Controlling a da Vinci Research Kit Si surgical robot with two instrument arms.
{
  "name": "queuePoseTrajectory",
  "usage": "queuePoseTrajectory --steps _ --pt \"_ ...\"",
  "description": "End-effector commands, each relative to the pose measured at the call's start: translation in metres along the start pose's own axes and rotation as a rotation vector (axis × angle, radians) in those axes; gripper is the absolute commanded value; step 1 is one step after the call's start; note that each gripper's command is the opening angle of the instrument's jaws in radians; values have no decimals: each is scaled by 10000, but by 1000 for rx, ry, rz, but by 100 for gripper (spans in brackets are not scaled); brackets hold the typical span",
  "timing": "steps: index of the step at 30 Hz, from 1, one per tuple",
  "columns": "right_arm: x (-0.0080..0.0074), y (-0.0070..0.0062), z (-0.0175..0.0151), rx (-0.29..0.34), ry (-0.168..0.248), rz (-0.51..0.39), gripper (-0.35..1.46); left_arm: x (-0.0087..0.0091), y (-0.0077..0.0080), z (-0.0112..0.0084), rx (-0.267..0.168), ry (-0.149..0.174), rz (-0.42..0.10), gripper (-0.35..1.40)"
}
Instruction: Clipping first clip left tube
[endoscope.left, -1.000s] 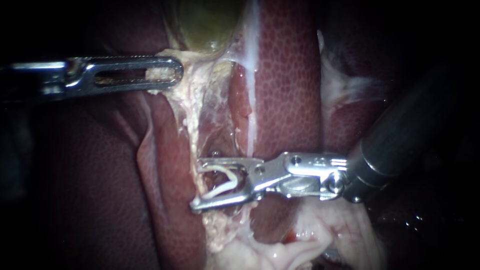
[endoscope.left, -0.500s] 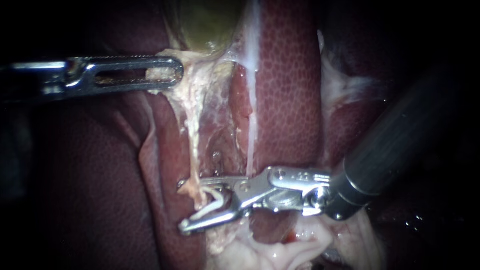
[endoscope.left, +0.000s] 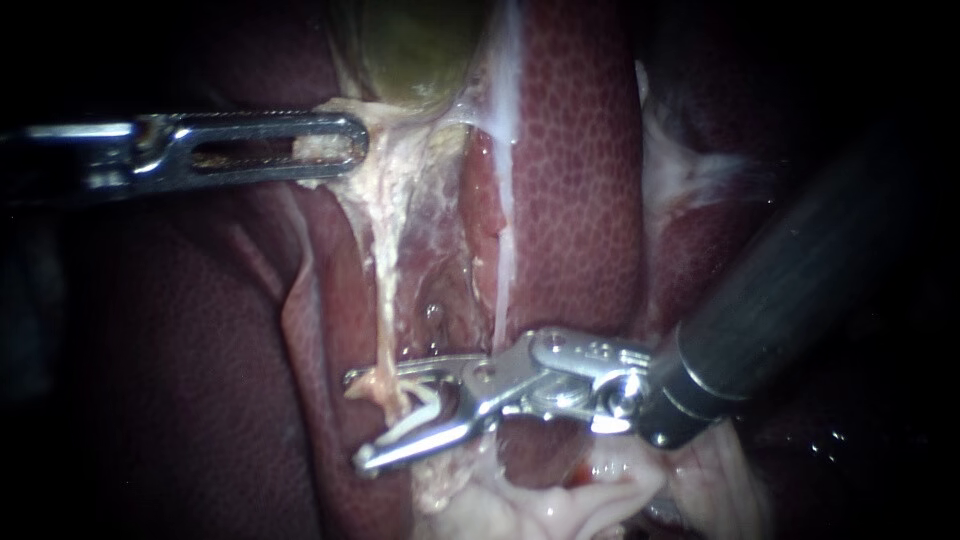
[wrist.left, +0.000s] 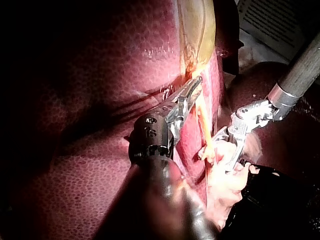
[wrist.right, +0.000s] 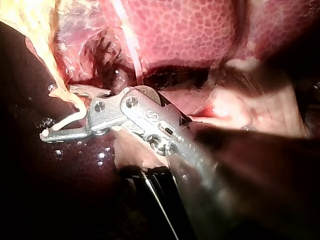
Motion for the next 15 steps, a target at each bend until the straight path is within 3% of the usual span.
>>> queuePoseTrajectory --steps 1,15 --pt "2 0 0 -2 5 -1 58 0 0 0 0 0 0 -35" --pt "5 10 8 -4 19 -2 56 1 0 0 -1 0 0 -35"
